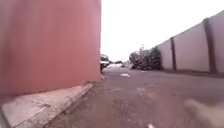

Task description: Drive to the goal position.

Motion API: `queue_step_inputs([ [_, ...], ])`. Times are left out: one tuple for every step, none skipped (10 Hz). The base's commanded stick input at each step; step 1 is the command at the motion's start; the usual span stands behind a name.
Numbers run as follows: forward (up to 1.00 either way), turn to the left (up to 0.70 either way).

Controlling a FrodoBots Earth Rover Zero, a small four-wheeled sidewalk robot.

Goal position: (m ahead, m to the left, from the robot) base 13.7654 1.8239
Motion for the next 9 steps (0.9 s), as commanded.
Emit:
queue_step_inputs([
  [0.45, 0.00],
  [0.45, -0.03],
  [0.45, -0.19],
  [0.45, -0.27],
  [0.45, -0.27],
  [0.45, -0.27],
  [0.45, -0.27],
  [0.45, -0.27],
  [0.45, -0.27],
])
